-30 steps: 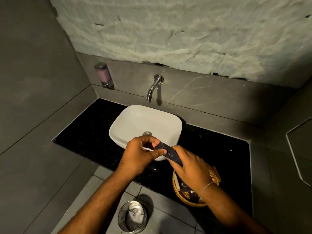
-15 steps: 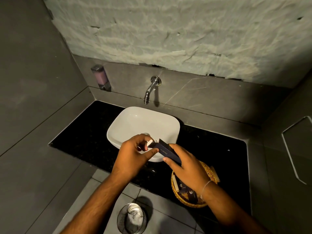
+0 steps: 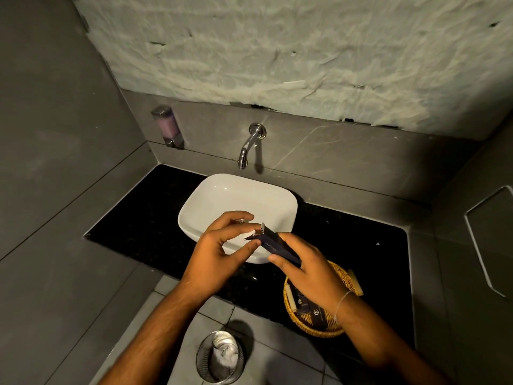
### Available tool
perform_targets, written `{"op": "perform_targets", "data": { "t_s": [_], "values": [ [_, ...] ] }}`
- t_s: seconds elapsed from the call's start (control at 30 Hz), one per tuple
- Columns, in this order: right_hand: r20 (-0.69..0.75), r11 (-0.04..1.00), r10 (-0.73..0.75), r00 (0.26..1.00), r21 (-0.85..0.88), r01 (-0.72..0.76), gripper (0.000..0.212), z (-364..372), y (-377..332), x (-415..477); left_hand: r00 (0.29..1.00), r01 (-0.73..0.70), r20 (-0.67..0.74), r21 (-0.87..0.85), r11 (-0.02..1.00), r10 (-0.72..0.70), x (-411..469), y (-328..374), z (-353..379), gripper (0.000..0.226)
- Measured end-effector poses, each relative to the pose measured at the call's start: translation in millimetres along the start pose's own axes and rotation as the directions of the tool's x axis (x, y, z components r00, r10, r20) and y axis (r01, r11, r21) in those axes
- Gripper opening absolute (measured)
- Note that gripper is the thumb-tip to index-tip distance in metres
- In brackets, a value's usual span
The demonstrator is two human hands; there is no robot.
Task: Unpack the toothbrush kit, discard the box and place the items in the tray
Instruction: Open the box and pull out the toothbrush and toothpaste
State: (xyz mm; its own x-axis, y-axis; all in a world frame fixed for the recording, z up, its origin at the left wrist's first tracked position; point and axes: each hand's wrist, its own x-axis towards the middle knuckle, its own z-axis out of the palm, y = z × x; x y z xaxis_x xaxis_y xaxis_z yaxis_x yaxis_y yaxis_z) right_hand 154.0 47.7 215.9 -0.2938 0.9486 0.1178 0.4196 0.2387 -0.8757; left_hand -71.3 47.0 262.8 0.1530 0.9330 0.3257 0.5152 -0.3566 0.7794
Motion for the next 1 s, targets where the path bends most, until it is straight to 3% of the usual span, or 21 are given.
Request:
{"op": "perform_targets", "data": {
  "t_s": [0.23, 0.33, 0.43, 0.53, 0.67, 0.8, 1.0],
  "values": [
    [0.057, 0.997, 0.024, 0.998, 0.078, -0.029, 0.044, -1.0, -5.4, 0.0, 0.995, -0.089, -0.01, 0.296, 0.951, 0.096, -4.0, 4.6, -7.5, 0.03],
    [0.065, 0.993, 0.049, 0.997, 0.105, -0.055, 0.041, 0.2, -7.2, -1.7, 0.995, -0.098, 0.001, 0.32, 0.942, 0.103, -3.9, 4.9, -9.8, 0.028],
    [0.05, 0.983, 0.071, 0.996, 0.164, -0.078, 0.031, 1.5, -12.7, -2.3, 0.996, 0.05, -0.083, 0.13, 0.99, -0.039, -5.1, 0.9, -6.7, 0.027],
    [0.05, 0.975, 0.101, 0.994, 0.193, -0.109, 0.025, 4.6, -18.9, -0.9, 0.972, 0.193, -0.107, -0.142, 0.971, -0.209, -6.7, -3.4, 5.7, 0.029],
    [-0.09, 0.979, 0.107, 0.99, 0.181, -0.09, 0.024, 5.7, -18.6, 5.9, 0.93, 0.361, 0.089, -0.387, 0.848, -0.355, -10.9, -4.6, 16.0, 0.065],
    [-0.145, 0.923, 0.212, 0.966, 0.354, -0.149, 0.017, -2.7, -26.6, 13.2, 0.853, 0.507, 0.348, -0.378, 0.774, -0.389, -23.5, -9.4, 20.1, 0.082],
    [-0.057, 0.704, 0.37, 0.927, 0.669, -0.24, 0.024, -16.6, -30.8, 7.9, 0.845, 0.529, 0.348, -0.426, 0.734, -0.406, -22.6, -11.7, -6.0, 0.071]
  ]
}}
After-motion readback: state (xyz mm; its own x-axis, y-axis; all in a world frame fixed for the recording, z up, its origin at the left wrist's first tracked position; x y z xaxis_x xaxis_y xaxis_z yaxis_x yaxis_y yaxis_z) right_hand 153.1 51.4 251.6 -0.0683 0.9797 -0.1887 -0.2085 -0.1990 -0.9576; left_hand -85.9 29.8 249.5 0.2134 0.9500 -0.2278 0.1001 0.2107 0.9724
